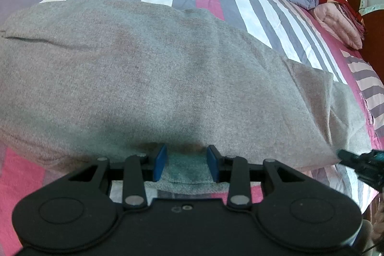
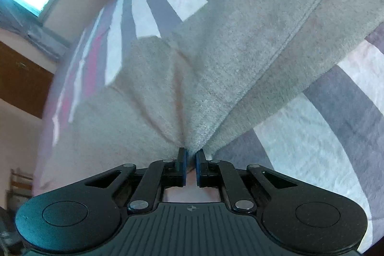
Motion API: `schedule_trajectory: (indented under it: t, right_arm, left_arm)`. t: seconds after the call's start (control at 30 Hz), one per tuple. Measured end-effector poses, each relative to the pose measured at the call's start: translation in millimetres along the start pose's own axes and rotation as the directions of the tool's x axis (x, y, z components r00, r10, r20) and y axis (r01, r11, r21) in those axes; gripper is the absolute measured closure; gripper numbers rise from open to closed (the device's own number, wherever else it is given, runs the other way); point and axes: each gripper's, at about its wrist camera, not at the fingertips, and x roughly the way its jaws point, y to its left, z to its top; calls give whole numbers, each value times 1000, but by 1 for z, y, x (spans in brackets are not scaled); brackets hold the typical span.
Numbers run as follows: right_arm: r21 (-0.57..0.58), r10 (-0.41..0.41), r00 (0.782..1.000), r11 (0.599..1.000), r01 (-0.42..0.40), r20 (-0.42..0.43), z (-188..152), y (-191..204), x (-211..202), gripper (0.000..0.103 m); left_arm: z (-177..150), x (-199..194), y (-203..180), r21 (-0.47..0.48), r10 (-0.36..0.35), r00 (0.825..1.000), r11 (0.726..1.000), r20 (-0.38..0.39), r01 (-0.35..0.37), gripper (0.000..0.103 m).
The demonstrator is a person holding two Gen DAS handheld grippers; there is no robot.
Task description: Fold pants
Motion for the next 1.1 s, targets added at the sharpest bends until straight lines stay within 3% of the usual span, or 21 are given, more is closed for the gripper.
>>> schedule_trajectory:
  t: [0.1,0.27,0.63,0.93,1.1]
  right_arm:
    - [17,43,999,999,-43,-3,11,-4,-10,96]
    - [43,28,1000,999,-28,-4,26,-15,-18,86]
    - [174,-86,992,982,69,94,83,-70,-26,86]
    - [267,-104,984,962,63,143,119,-87,-15,86]
    - [298,-106,980,953,52,169,118,-94,-16,86]
  left_arm:
    - [1,0,0,-2,-1,1000,1000,-2,1,76]
    - [1,1,0,-2,3,1000,1000,-1,-3,76]
    - [2,2,0,-5,8,1000,1000,-3,-8,76]
    - [2,2,0,-8,12,1000,1000,-4,-12,76]
    - [3,3,0,-7,13,1000,1000,-6,-13,76]
